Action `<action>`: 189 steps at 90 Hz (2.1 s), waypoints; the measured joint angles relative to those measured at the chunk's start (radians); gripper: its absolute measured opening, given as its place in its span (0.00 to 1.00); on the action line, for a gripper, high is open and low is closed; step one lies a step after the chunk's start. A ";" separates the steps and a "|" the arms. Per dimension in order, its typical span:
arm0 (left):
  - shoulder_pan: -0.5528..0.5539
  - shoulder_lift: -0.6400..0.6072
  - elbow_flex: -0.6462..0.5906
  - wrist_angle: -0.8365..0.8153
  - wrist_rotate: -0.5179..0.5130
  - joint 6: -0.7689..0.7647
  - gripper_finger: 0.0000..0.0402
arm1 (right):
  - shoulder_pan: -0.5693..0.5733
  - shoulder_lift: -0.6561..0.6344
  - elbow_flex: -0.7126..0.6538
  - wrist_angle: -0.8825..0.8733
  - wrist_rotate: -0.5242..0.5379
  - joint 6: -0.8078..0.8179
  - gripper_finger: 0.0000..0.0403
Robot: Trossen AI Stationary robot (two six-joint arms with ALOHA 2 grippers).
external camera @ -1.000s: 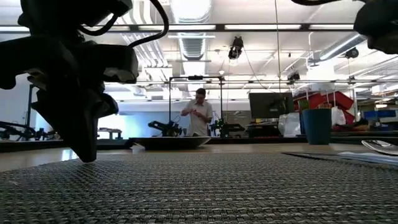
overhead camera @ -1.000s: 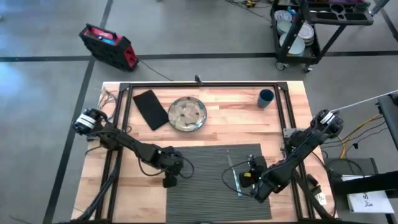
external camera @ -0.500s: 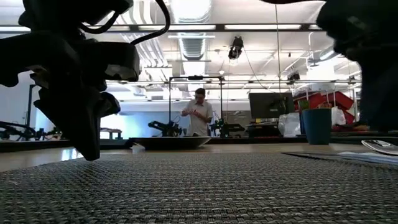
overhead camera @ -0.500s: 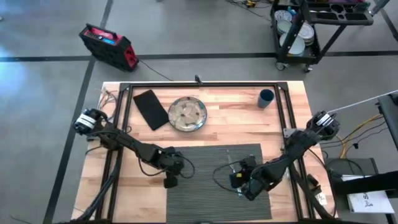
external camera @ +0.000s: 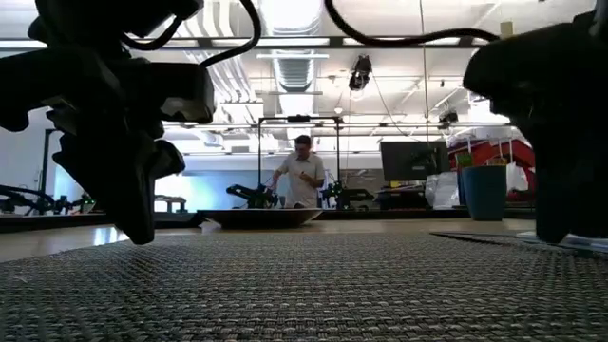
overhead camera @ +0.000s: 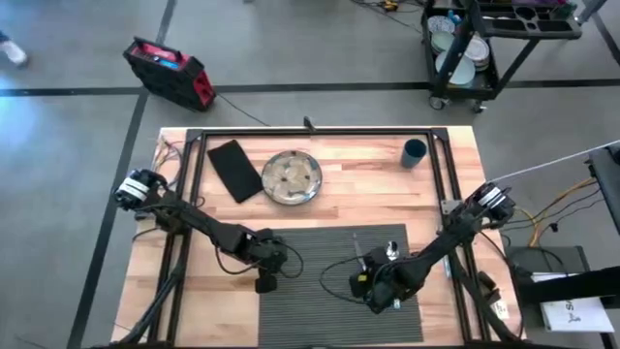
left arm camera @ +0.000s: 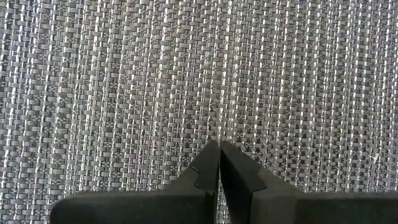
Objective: Set table place
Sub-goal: Adjust the blue knife on the gray mat
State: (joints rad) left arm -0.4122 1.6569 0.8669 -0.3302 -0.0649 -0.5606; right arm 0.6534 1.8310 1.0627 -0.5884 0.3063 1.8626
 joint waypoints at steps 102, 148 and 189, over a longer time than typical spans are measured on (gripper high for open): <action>0.000 0.000 -0.003 0.008 -0.004 -0.010 0.00 | 0.105 0.025 0.148 -0.289 0.016 0.353 0.00; 0.000 0.000 -0.005 0.008 -0.004 -0.008 0.00 | 0.090 0.025 0.105 -0.227 -0.005 0.352 0.00; 0.000 0.000 -0.006 0.008 -0.003 -0.002 0.00 | 0.090 0.024 0.117 -0.188 -0.010 0.282 0.21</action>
State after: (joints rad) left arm -0.4122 1.6569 0.8612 -0.3218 -0.0681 -0.5630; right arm 0.7437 1.8553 1.1792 -0.7761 0.2962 2.1450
